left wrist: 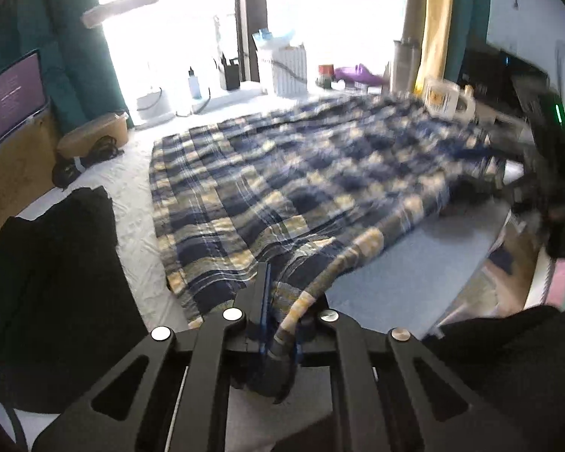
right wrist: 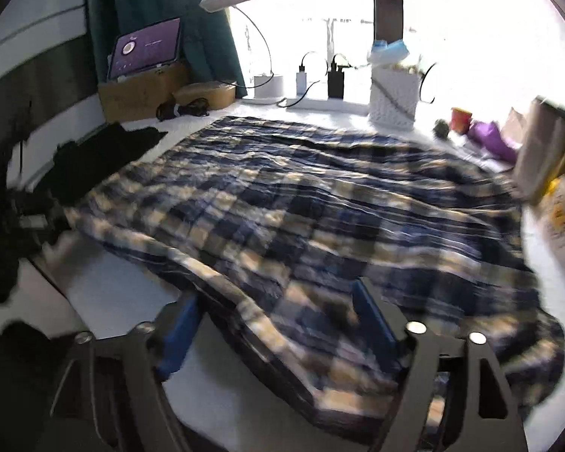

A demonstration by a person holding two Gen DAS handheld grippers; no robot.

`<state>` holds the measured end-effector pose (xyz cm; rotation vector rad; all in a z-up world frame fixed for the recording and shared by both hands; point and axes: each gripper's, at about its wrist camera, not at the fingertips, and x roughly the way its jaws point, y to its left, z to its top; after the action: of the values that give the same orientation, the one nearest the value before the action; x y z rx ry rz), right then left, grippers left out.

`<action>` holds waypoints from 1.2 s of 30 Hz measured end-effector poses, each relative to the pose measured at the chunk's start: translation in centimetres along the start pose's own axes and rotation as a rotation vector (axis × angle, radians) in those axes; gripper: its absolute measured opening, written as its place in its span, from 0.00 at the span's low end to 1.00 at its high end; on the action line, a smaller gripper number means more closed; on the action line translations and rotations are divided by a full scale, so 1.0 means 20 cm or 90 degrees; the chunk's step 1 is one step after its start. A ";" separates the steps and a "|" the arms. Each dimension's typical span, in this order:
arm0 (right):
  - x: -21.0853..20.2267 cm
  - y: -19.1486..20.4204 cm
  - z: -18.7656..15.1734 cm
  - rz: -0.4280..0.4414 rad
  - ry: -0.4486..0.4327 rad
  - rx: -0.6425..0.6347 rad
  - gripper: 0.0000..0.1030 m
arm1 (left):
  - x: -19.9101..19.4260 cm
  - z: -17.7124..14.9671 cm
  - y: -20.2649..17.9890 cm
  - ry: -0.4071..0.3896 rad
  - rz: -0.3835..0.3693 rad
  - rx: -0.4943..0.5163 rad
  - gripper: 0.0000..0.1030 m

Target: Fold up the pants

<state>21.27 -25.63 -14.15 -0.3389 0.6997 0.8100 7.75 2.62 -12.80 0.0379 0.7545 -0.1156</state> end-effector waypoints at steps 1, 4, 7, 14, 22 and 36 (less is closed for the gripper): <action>-0.04 0.01 -0.04 -0.023 -0.003 -0.011 0.80 | -0.02 0.01 0.01 -0.008 -0.005 -0.007 0.08; -0.12 0.03 -0.16 -0.080 0.003 -0.033 0.80 | -0.03 0.07 0.04 -0.022 -0.015 -0.033 0.08; -0.19 0.00 -0.27 -0.144 0.010 -0.045 0.80 | -0.05 0.13 0.09 -0.035 -0.019 -0.058 0.08; -0.26 -0.16 -0.43 -0.297 0.025 -0.089 0.80 | -0.11 0.28 0.17 -0.059 -0.053 -0.109 0.08; -0.13 -0.20 -0.38 -0.336 -0.009 -0.191 0.80 | -0.15 0.32 0.16 -0.057 -0.048 -0.108 0.08; -0.12 -0.28 -0.29 -0.258 -0.007 -0.111 0.09 | -0.32 0.30 0.12 -0.077 -0.056 -0.084 0.08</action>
<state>21.85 -33.62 -16.67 -0.6116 0.5267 0.4861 7.52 5.03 -3.97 -0.1280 0.6409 -0.1505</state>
